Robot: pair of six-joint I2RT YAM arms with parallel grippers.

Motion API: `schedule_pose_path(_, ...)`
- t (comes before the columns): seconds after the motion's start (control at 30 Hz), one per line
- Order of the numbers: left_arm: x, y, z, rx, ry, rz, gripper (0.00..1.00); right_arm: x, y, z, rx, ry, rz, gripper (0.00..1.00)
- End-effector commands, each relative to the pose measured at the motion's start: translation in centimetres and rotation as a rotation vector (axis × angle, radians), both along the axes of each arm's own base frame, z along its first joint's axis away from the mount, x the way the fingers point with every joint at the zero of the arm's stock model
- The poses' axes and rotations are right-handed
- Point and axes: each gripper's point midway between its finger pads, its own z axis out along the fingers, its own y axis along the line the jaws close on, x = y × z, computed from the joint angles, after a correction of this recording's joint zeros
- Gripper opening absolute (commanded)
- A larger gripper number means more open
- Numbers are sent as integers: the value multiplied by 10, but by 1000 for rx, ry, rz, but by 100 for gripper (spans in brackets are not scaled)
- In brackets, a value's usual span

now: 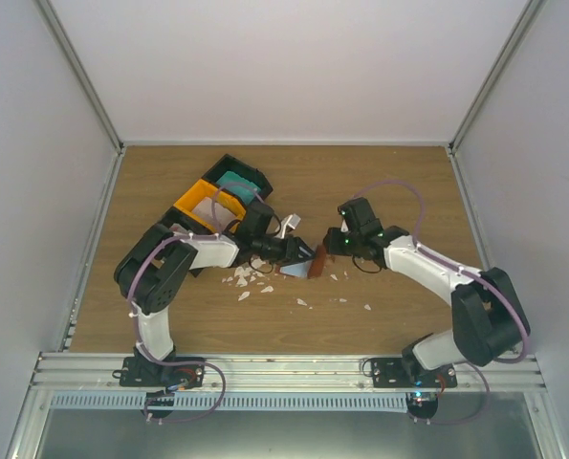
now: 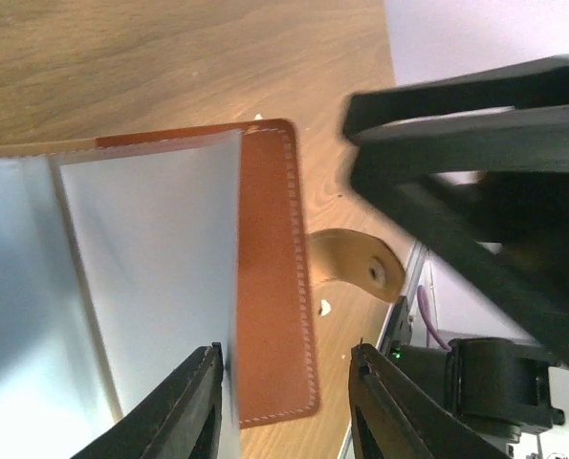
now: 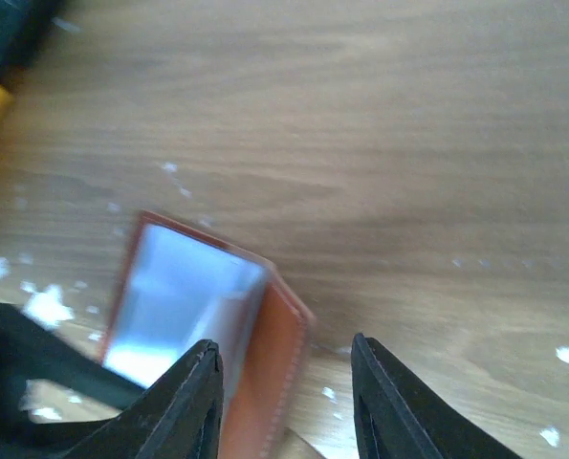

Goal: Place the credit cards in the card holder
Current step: Open the card holder at the center of the board.

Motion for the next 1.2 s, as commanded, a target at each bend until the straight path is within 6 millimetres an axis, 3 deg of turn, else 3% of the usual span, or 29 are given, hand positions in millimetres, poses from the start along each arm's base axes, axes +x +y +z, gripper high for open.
schedule_pose_path(0.0, -1, -6, -15, 4, 18, -27, 38, 16, 19, 37, 99, -101, 59, 39)
schedule_pose_path(0.53, -18, -28, -26, -40, 52, -91, 35, 16, 52, 17, 273, 8, 77, 30)
schedule_pose_path(0.83, -21, -27, -28, -51, 73, -70, 35, -5, 43, -23, 260, 159, 73, 24)
schedule_pose_path(1.17, -18, -20, -22, -28, 43, -26, 35, -30, 12, -48, 82, 216, 91, 28)
